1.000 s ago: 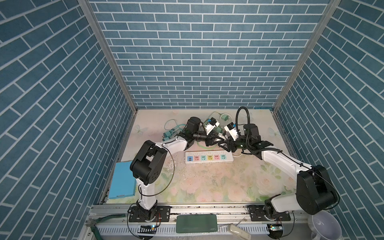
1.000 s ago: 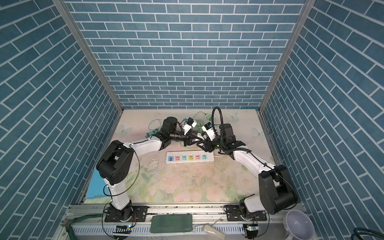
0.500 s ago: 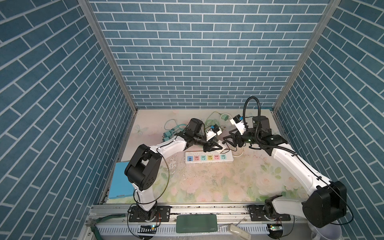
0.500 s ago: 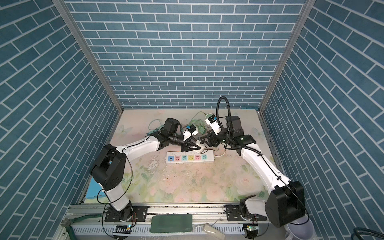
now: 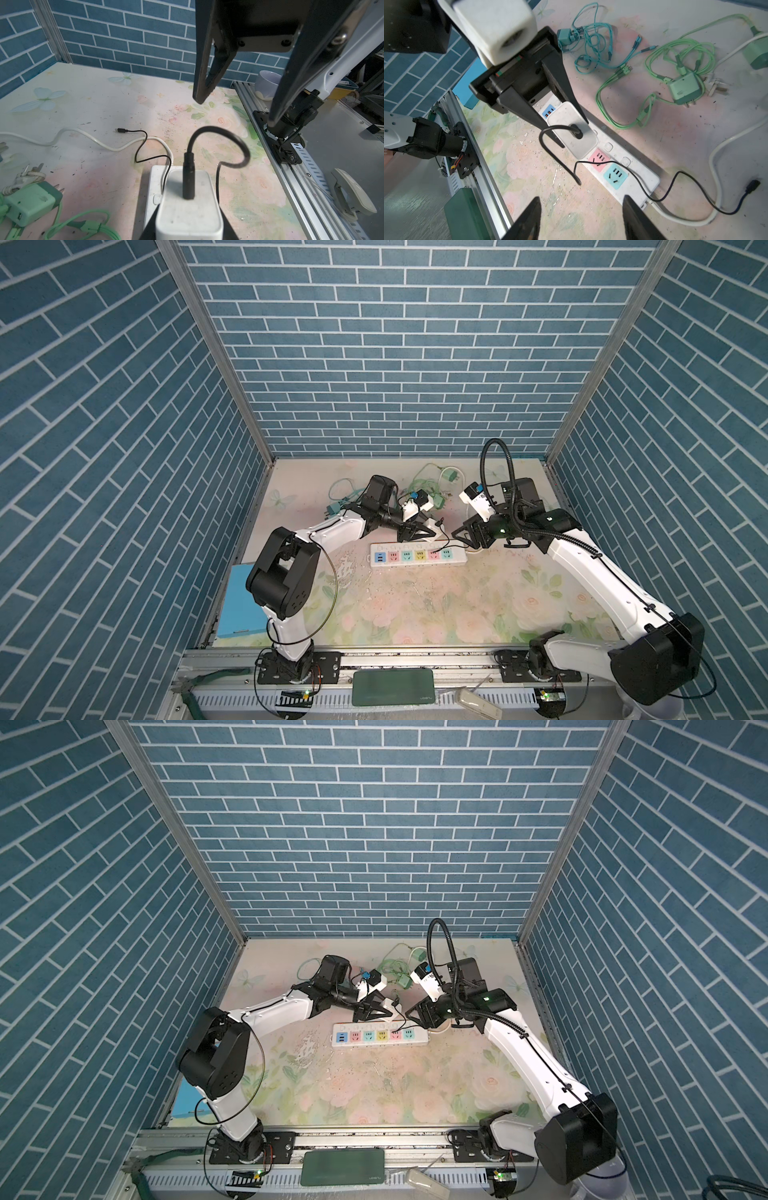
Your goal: Insert the plug
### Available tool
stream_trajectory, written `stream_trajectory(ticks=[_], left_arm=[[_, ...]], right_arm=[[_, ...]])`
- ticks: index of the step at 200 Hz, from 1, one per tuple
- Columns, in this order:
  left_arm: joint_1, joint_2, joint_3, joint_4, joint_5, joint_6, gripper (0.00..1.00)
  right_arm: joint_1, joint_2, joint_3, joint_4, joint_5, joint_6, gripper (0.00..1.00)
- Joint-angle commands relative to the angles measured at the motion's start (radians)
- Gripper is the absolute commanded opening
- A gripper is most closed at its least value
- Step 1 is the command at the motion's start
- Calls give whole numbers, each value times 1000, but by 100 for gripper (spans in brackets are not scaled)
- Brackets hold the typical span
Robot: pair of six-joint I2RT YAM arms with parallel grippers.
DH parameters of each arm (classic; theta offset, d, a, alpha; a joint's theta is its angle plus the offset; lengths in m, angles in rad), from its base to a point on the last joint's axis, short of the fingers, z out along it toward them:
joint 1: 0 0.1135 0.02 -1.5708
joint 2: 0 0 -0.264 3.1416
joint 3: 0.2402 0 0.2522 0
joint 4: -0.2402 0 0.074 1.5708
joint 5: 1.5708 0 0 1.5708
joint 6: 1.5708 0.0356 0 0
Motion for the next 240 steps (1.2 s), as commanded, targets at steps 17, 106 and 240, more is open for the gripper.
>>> stream_trajectory(ticks=[17, 106, 240], left_arm=[[-2, -29, -22, 79, 37, 28, 0], [-2, -94, -73, 114, 10, 24, 0], [-2, -46, -14, 20, 39, 83, 0]], right_arm=[[56, 53, 62, -22, 134, -67, 62], [66, 51, 68, 50, 256, -97, 61], [83, 88, 98, 35, 15, -139, 62]])
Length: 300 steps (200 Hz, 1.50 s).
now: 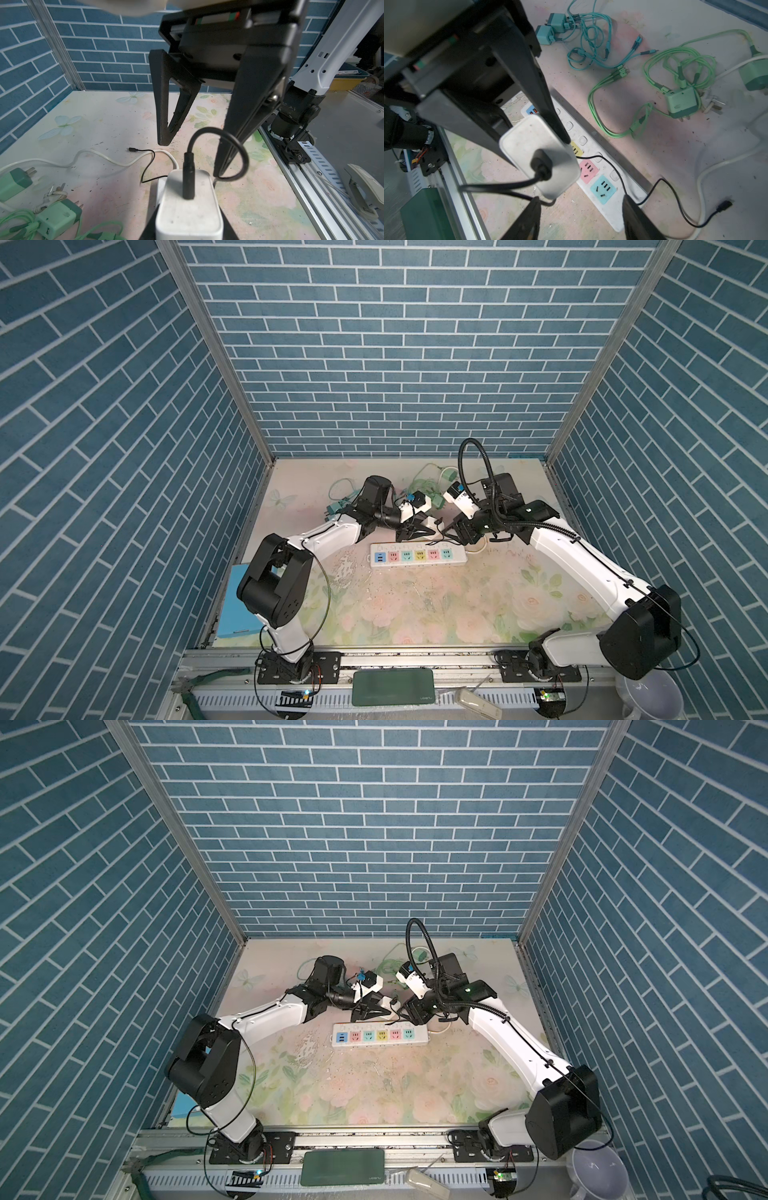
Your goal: Insert the plug
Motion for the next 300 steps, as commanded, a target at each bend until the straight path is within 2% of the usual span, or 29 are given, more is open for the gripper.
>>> stream_trajectory(ticks=[1, 89, 120, 176, 226, 300], left_arm=[[-3, 17, 44, -58, 42, 45, 0], [-2, 10, 45, -50, 79, 28, 0], [1, -1, 33, -53, 71, 40, 0], [18, -11, 31, -65, 91, 49, 0], [38, -32, 24, -69, 106, 46, 0], [36, -31, 21, -30, 114, 7, 0]], right_arm=[[7, -33, 32, -8, -73, -62, 62], [41, 38, 89, -27, -52, -92, 60], [41, -3, 64, -25, -15, -88, 60], [41, 9, 54, -18, -7, -83, 59], [40, -13, 36, -33, 56, -82, 59], [41, 44, 66, 13, 46, -78, 58]])
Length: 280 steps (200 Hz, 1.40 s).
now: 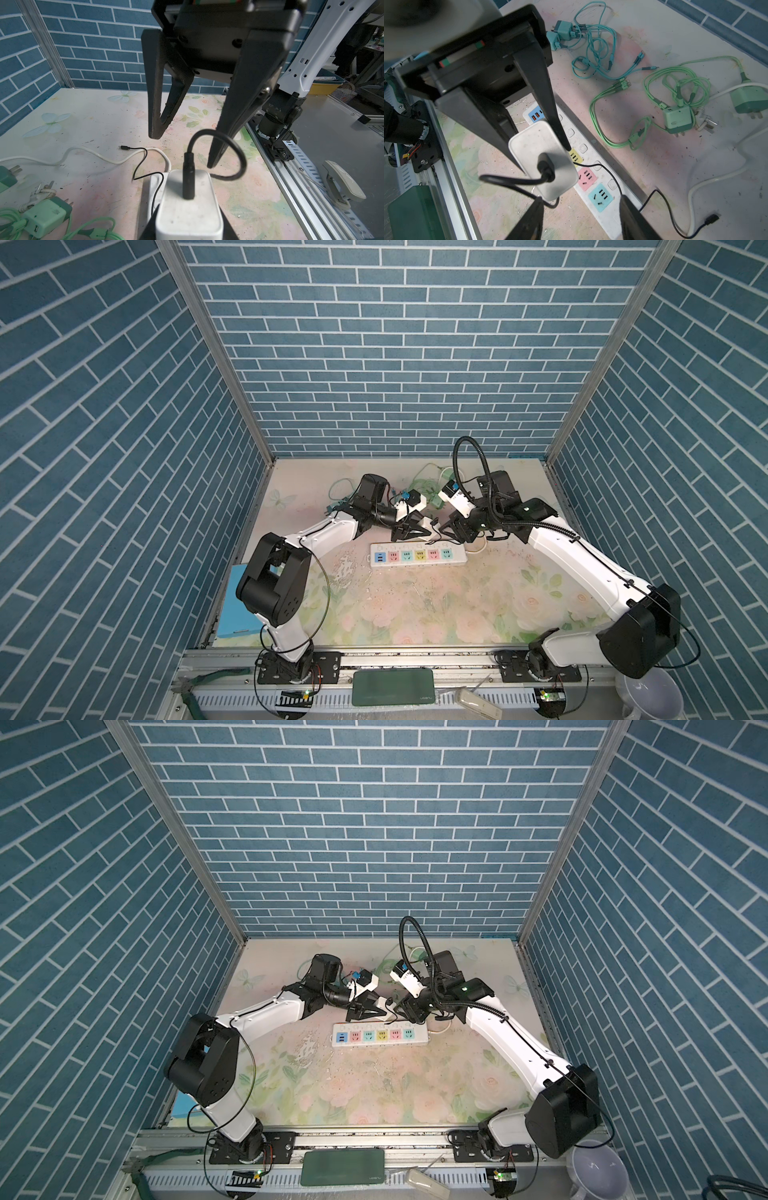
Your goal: Insert the plug
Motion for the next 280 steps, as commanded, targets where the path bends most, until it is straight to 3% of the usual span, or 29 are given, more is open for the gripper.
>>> stream_trajectory(ticks=[1, 118, 241, 280], left_arm=[[-1, -29, 5, 35, 35, -16, 0], [-4, -7, 27, -5, 62, 14, 0], [-5, 19, 50, -71, 116, 68, 0], [-4, 21, 54, -70, 133, 65, 0]], right_arm=[[4, 25, 25, 12, -5, -41, 58], [25, 52, 41, 25, -94, -51, 57], [30, 78, 70, 6, -171, -68, 39], [34, 89, 75, 11, -178, -71, 38]])
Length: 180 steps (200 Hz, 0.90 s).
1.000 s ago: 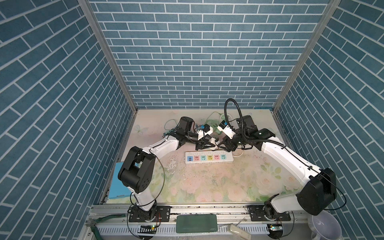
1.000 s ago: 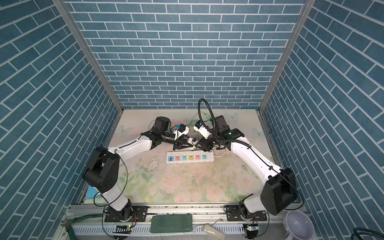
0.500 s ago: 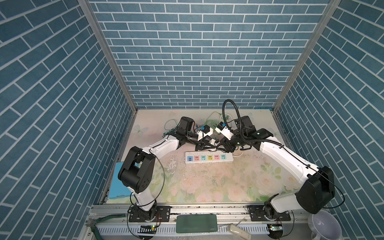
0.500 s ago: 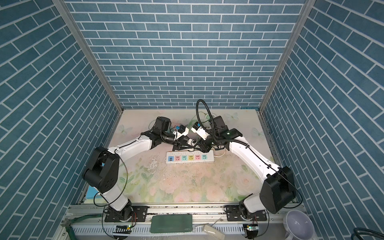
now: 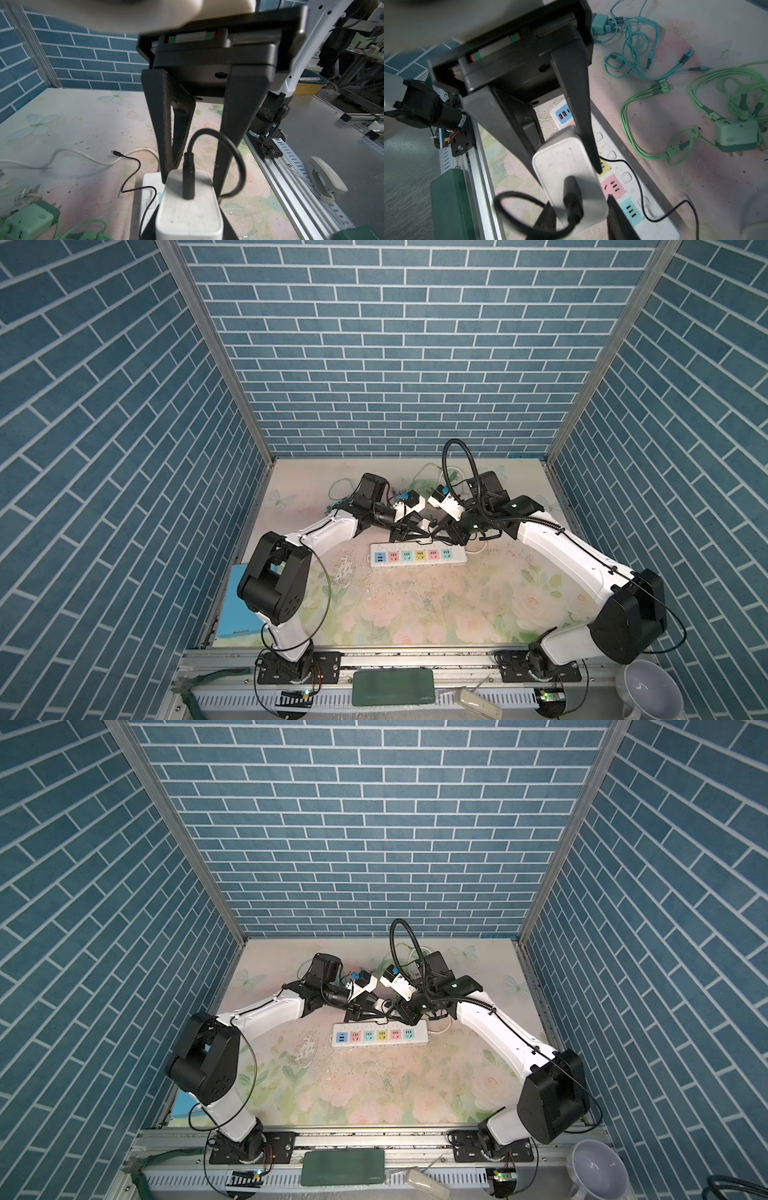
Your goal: Insert the plug
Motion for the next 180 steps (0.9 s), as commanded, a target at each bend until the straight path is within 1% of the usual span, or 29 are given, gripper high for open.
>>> stream_trajectory(ticks=[1, 62, 82, 125, 148, 180], left_arm=[[-9, 9, 35, 4, 78, 13, 0], [-9, 10, 30, 29, 110, -4, 0], [-9, 13, 30, 37, 117, -11, 0], [-9, 12, 29, 47, 120, -17, 0], [-8, 11, 18, 98, 120, -62, 0], [-6, 6, 16, 105, 116, -61, 0]], right_arm=[[8, 18, 58, 14, -29, -42, 38], [15, 29, 71, 22, -37, -46, 40], [19, 30, 76, 24, -29, -49, 44], [21, 54, 97, 7, -29, -55, 44], [25, 66, 98, 12, -36, -55, 44], [29, 59, 82, 13, -24, -49, 43]])
